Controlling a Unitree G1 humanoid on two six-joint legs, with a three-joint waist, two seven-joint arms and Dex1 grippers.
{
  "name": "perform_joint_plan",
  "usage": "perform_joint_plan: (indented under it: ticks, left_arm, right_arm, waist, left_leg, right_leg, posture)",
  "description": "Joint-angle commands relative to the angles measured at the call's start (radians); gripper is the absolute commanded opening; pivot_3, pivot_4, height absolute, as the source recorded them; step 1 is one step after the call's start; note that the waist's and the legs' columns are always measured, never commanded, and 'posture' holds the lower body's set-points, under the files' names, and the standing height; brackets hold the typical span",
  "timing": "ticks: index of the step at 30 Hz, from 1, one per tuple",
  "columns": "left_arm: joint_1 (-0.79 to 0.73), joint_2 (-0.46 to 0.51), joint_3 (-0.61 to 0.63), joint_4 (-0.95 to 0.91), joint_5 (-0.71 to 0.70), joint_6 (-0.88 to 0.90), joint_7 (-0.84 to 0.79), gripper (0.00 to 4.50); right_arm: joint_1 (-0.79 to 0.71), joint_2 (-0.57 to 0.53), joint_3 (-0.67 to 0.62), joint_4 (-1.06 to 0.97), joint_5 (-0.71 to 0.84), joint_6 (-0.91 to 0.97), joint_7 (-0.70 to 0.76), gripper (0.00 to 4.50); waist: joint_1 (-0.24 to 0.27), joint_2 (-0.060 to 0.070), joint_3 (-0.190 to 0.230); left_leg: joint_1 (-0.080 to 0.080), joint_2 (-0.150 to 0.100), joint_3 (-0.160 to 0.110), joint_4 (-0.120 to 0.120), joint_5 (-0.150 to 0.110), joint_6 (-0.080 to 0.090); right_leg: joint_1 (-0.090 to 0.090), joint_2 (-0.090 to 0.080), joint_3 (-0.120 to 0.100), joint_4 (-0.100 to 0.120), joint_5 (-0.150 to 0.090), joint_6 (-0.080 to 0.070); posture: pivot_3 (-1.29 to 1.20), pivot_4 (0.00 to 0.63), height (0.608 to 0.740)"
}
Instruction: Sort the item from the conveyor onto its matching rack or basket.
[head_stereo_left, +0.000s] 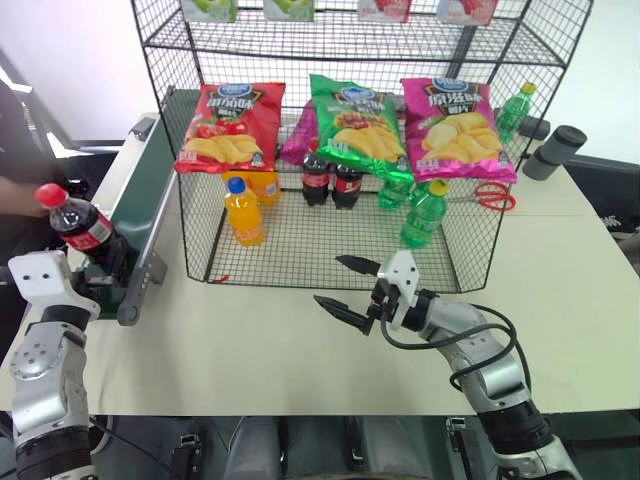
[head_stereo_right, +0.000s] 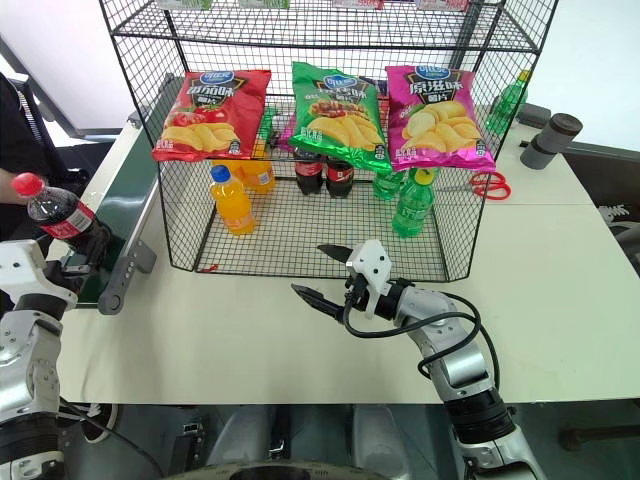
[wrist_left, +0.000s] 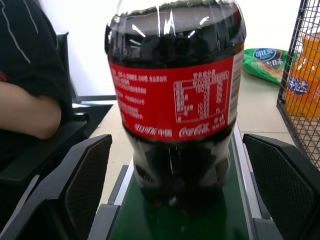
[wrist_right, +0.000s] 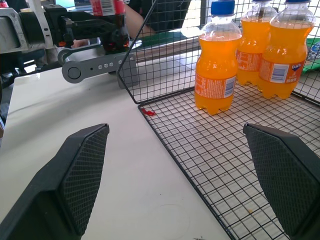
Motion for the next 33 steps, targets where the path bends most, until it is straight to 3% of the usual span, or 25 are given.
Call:
perform_joint_plan:
  ticks: [1, 5, 10, 15, 19, 26, 30, 33]
  left_arm:
    - [0.006, 0.006, 0.017, -0.044, -0.002, -0.003, 0.011, 4.5]
    - [0.01, 0.003, 0.021, -0.048, -0.005, 0.006, 0.021, 4.5]
    - [0.016, 0.004, 0.023, -0.058, -0.013, 0.01, 0.021, 2.92]
    - [0.017, 0.012, 0.04, -0.093, -0.042, 0.006, -0.001, 2.91]
    - [0.001, 0.06, 0.067, -0.207, -0.177, 0.067, -0.096, 2.91]
    - [0.084, 0.251, 0.075, -0.414, -0.468, 0.361, -0.351, 2.91]
    - [0.128, 0.3, -0.019, -0.556, -0.56, 0.492, -0.418, 2.91]
    - [0.104, 0.307, -0.178, -0.598, -0.503, 0.519, -0.471, 2.91]
  right_arm:
    - [0.002, 0.003, 0.0, -0.043, 0.006, -0.017, 0.001, 4.47]
    - [0.001, 0.003, 0.0, -0.036, 0.003, -0.021, 0.004, 4.47]
    - [-0.001, 0.005, 0.001, -0.031, 0.001, -0.027, 0.004, 4.5]
    - [-0.002, 0.005, -0.001, -0.033, 0.002, -0.027, 0.003, 4.5]
    - [-0.022, -0.004, -0.016, -0.06, 0.024, 0.0, 0.006, 4.5]
    - [-0.122, -0.048, -0.073, -0.165, 0.215, 0.235, 0.038, 4.5]
    - [-0.174, -0.058, -0.102, -0.179, 0.292, 0.321, 0.038, 4.5]
    - [-0.193, -0.064, -0.106, -0.198, 0.377, 0.42, 0.045, 4.5]
  waist:
    - [0.0, 0.0, 0.0]
    - [0.0, 0.0, 0.0]
    - [0.0, 0.0, 0.0]
    - [0.002, 0.0, 0.0]
    - [0.002, -0.002, 0.001]
    - [-0.01, -0.001, 0.001]
    - [-0.014, 0.0, 0.001]
    - [-0.014, 0.0, 0.001]
  left_leg:
    - [0.0, 0.0, 0.0, 0.0, 0.0, 0.0]
    - [0.0, 0.0, 0.0, -0.001, 0.0, 0.0]
    - [0.0, 0.0, 0.0, -0.001, 0.0, 0.0]
    - [0.0, 0.0, 0.0, -0.001, 0.0, 0.0]
    - [-0.002, 0.0, -0.001, -0.001, 0.0, 0.0]
    - [-0.003, 0.0, -0.001, -0.003, 0.0, 0.0]
    - [-0.003, 0.0, -0.001, -0.005, 0.0, 0.0]
    - [-0.003, 0.0, -0.001, -0.005, 0.0, 0.0]
  right_leg:
    - [0.0, 0.0, 0.0, 0.0, 0.0, 0.0]
    - [0.0, 0.0, 0.0, -0.001, 0.0, 0.0]
    - [0.0, 0.0, 0.0, -0.001, 0.0, 0.0]
    - [0.0, -0.001, 0.0, -0.001, 0.0, 0.0]
    - [-0.001, -0.001, -0.001, -0.002, 0.0, 0.0]
    - [-0.001, -0.001, 0.0, -0.004, -0.002, -0.003]
    - [-0.001, -0.001, -0.001, -0.006, -0.002, -0.003]
    - [-0.001, -0.001, -0.001, -0.007, -0.002, -0.003]
  posture:
    - [0.0, 0.15, 0.74]
    - [0.0, 0.15, 0.74]
    - [0.0, 0.15, 0.74]
    - [0.0, 0.15, 0.74]
    - [0.0, 0.15, 0.74]
    - [0.0, 0.15, 0.74]
    - [0.0, 0.15, 0.74]
    - [0.0, 0.15, 0.74]
